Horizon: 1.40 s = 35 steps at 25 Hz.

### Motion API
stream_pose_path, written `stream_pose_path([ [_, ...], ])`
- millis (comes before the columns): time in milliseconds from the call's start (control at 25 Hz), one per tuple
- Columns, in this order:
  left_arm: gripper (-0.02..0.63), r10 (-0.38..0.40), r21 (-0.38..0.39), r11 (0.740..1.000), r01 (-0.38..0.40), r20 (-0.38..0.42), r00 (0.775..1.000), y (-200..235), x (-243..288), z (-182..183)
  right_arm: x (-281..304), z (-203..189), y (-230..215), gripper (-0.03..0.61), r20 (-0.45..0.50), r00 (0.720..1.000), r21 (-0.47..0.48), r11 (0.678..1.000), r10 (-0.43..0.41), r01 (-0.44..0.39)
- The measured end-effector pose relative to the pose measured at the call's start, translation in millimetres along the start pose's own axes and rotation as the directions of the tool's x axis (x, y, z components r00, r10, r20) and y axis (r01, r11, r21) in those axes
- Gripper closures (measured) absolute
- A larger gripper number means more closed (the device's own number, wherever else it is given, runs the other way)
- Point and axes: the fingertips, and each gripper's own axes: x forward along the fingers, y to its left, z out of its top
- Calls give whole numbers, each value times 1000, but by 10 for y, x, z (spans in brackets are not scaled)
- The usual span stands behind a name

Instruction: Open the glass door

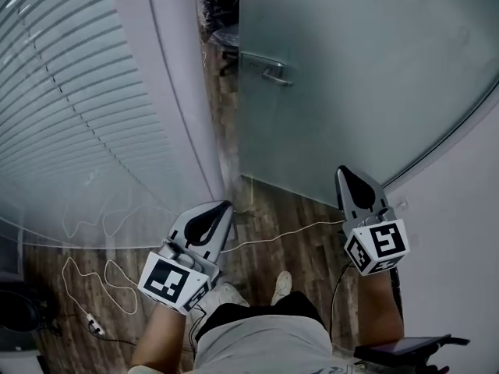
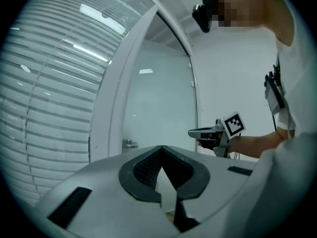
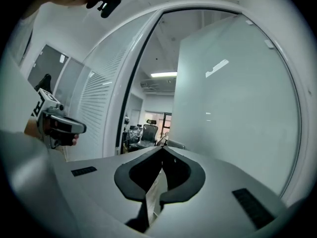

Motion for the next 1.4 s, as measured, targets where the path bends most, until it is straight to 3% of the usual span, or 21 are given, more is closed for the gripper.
stream_pose_path([
  [400, 614, -23, 19, 1000, 23, 17, 1000, -484, -359, 8, -928, -144, 382, 575, 36, 999, 26, 999, 24, -25],
  [560, 614, 17, 0, 1000, -17, 32, 999, -655, -524, 70, -1197, -71, 453, 575, 53, 997, 28, 998, 59, -60],
  [1000, 614, 90, -11, 996, -90, 12, 996, -1623, -1190, 30, -2347, -43, 612, 575, 93, 987, 29, 991, 129, -132],
  [1400, 614, 103, -21, 994, -104, -39, 994, -2035, -1702, -61, -3049, -60, 851, 575, 116, 986, 87, 987, 124, -134],
])
